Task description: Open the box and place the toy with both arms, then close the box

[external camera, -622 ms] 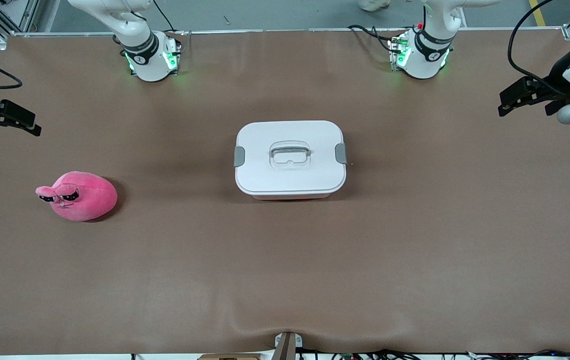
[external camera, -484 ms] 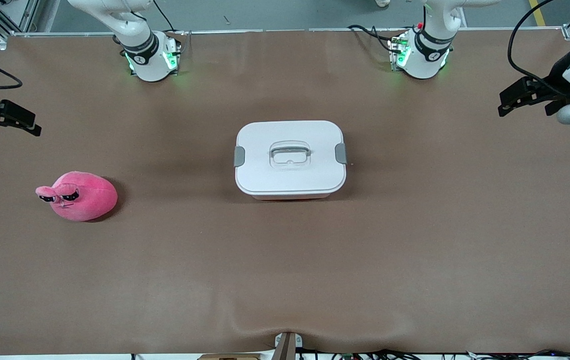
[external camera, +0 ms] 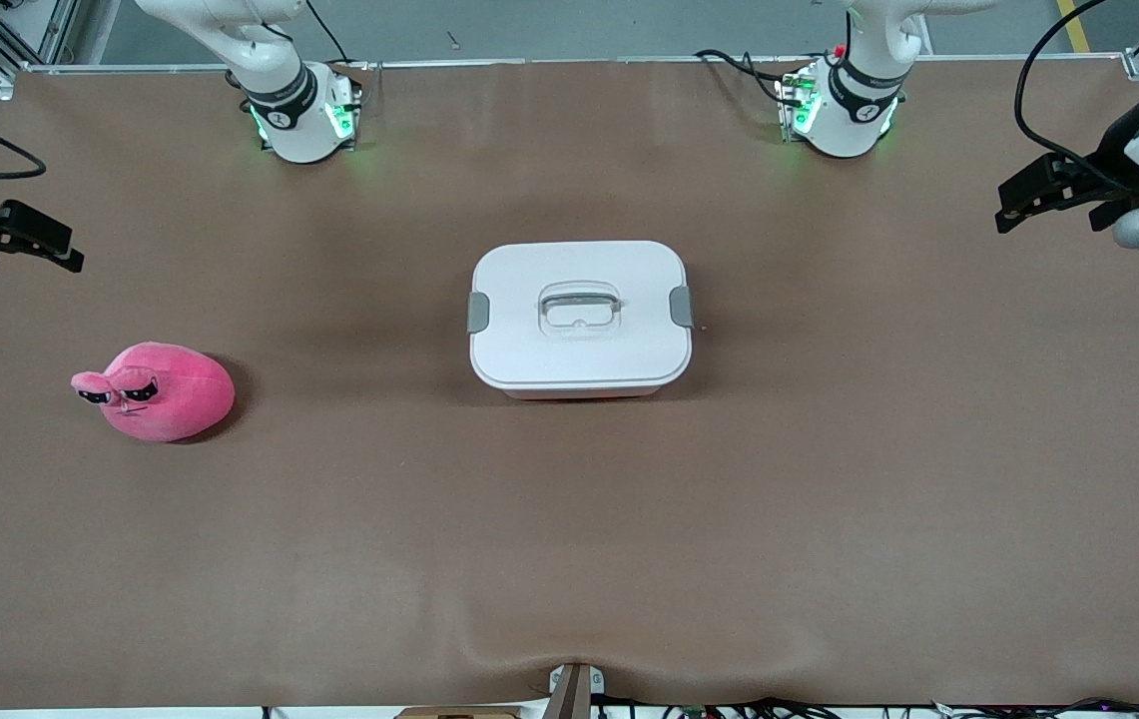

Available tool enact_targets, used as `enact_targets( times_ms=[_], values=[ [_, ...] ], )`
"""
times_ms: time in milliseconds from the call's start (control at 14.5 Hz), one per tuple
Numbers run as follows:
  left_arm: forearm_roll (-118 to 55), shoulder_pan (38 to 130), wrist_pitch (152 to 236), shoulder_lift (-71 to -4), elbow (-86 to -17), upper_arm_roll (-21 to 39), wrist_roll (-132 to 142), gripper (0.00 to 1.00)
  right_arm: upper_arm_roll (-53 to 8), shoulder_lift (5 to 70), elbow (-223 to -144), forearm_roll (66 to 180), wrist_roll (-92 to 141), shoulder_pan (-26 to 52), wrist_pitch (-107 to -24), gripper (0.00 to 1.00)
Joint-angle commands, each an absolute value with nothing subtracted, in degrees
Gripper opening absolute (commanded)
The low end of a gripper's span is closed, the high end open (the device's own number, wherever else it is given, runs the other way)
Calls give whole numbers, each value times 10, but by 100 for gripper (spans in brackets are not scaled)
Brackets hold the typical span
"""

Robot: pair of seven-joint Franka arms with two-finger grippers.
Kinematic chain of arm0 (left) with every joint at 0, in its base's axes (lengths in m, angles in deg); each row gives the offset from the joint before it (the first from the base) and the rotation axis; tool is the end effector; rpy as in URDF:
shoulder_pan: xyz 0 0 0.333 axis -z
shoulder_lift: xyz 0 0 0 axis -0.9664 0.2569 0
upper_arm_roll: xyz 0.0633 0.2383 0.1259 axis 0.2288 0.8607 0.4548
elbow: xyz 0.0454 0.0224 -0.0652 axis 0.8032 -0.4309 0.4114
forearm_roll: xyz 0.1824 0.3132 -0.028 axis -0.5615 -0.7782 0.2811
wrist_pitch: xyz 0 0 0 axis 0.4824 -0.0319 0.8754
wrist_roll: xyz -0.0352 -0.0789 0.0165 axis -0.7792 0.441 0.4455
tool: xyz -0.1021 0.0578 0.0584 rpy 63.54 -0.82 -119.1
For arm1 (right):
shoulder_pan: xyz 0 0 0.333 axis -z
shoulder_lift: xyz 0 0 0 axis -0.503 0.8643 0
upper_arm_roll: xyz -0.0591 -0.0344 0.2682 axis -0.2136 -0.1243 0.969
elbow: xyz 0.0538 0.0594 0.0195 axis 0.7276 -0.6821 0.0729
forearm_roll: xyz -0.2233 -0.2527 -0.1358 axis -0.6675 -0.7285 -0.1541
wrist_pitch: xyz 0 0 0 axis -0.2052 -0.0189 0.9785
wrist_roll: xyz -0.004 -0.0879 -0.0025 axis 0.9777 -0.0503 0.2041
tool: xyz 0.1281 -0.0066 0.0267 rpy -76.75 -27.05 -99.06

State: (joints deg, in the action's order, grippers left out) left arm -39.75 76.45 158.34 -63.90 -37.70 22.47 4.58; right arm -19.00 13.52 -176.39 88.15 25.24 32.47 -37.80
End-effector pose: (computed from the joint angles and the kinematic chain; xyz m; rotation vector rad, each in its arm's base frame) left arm 0.4989 -0.0578 0.5900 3.1370 0.0043 -0.1004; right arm 0.5135 -0.0327 0.5555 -3.1037 -0.0013 0.0760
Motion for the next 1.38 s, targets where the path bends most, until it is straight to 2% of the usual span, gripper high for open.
enact_targets(
  times_ms=[0,207,691,1037,1314],
  values=[
    [-405,763,1586,-637,-374,224,50,100,-184,133,-1769,880,244,334,-382,100],
    [-405,763,1587,-622,-353,224,50,100,-184,133,-1769,879,244,340,-382,100],
    [-406,766,1586,-615,-353,224,9,100,-184,134,-1794,879,215,367,-388,100],
    [-402,773,1587,-609,-353,218,-67,100,-185,133,-1830,873,184,371,-419,100],
    [-401,785,1587,-596,-352,210,-131,100,-185,127,-1888,873,150,378,-482,100]
  ],
)
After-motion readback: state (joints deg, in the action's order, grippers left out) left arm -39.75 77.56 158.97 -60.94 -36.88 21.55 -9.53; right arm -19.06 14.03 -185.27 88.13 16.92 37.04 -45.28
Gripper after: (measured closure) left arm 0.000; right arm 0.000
